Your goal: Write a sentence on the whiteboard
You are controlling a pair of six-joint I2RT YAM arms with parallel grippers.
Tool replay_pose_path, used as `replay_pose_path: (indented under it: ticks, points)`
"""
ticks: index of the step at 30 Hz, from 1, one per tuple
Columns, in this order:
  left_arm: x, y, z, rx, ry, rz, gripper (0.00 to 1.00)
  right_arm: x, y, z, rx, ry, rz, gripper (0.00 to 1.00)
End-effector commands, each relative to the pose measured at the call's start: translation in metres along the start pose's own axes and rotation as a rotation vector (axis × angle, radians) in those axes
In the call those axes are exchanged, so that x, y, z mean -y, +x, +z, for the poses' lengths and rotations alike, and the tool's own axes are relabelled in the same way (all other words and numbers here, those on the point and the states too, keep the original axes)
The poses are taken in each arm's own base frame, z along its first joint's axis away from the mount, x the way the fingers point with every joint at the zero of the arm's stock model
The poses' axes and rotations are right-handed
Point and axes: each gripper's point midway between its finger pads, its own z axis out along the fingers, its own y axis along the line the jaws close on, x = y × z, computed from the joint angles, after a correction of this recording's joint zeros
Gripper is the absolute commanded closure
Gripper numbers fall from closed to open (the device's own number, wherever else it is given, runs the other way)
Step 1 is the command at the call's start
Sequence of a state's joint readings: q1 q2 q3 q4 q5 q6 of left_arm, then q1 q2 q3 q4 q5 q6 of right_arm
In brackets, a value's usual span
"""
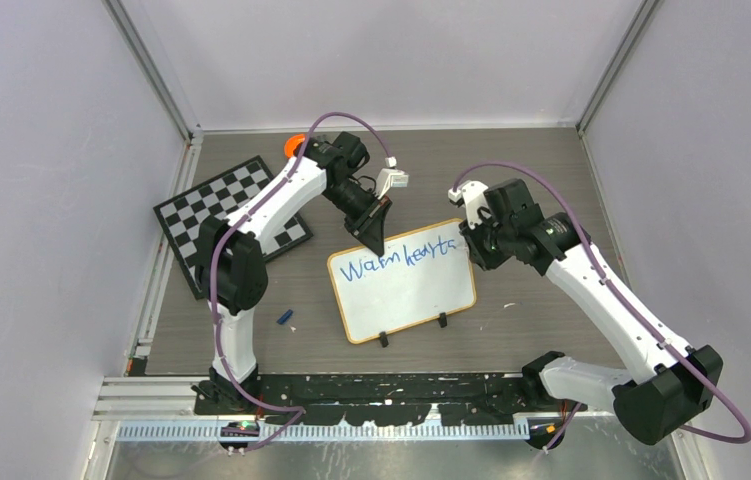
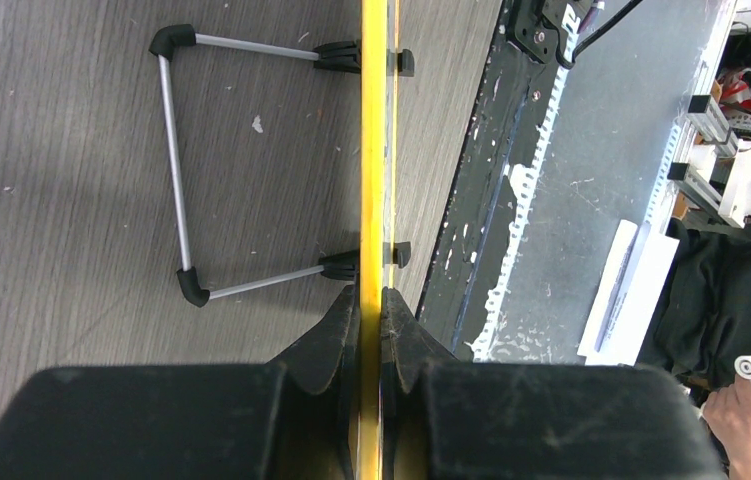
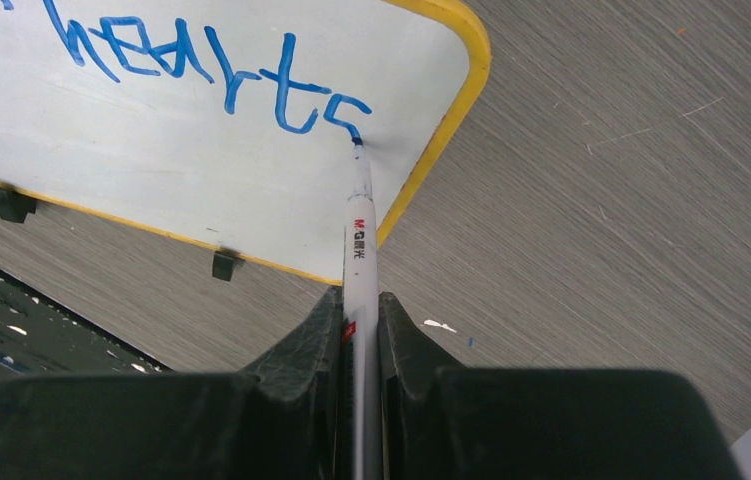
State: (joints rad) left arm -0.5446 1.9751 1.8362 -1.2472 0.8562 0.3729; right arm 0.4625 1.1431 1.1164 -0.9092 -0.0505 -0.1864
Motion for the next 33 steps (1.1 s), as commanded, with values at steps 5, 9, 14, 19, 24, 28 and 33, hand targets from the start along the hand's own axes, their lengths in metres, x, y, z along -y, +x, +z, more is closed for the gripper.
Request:
replay_pose_path:
  ticks: [5,9,14,19,24,28,33]
  points:
    - [-0.012,0.001,0.017,-0.034,-0.015,0.015,1.0,-0.008,-0.004,0.002,0.009,-0.053,0.006,1.0]
    - [-0.012,0.001,0.016,-0.035,-0.015,0.013,1.0,-0.014,-0.011,0.002,0.011,-0.093,0.01,1.0]
    - [-0.011,0.0,0.016,-0.034,-0.016,0.013,1.0,-0.014,-0.019,-0.001,0.03,-0.098,0.007,1.0]
    - [-0.009,-0.002,0.012,-0.031,-0.022,0.016,0.98,-0.02,-0.02,-0.015,0.042,-0.128,-0.014,1.0]
    - [0.006,-0.016,-0.001,0.029,-0.032,0.049,0.59,-0.033,-0.018,-0.034,0.073,-0.196,-0.022,1.0]
    - [0.015,-0.026,-0.018,0.063,-0.073,0.074,0.44,-0.045,-0.022,-0.041,0.09,-0.245,-0.011,1.0]
    - [0.017,-0.016,-0.049,0.108,-0.089,0.027,0.39,-0.062,-0.03,-0.042,0.104,-0.299,-0.016,1.0]
